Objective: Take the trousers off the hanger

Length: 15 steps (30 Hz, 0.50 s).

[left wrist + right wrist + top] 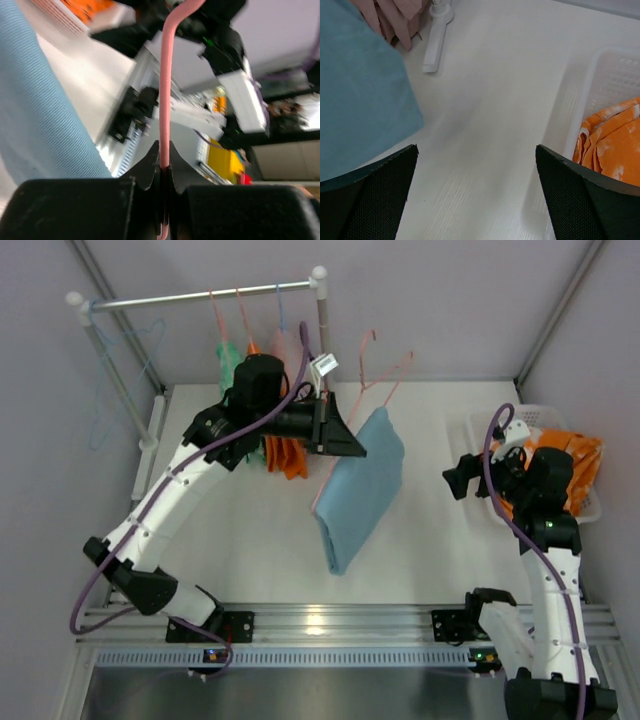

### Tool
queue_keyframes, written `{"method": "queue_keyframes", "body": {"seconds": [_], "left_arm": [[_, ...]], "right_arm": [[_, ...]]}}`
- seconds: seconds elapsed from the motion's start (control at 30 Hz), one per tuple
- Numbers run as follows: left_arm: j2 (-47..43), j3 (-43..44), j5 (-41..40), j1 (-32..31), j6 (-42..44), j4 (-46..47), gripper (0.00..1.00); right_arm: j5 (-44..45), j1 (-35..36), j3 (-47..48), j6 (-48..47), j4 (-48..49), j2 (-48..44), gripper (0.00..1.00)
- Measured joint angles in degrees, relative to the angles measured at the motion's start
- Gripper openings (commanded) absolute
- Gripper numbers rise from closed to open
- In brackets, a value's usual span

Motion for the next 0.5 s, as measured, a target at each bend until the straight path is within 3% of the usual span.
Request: {"method": "queue_keyframes", "body": {"seconds": [0.2,0.5], "left_arm": [[12.81,17.05,-23.41,-5.18,-0.02,-6.32,0.00],[19.34,18.86,-37.46,-5.90,-8.72,-6.32,0.00]], "right_arm": [[-3.08,0.00,-1.01,-0.46,0.92,-2.40,0.99],[-8.74,4.24,-3.32,-3.43,2.62,-3.37,1.00]]}}
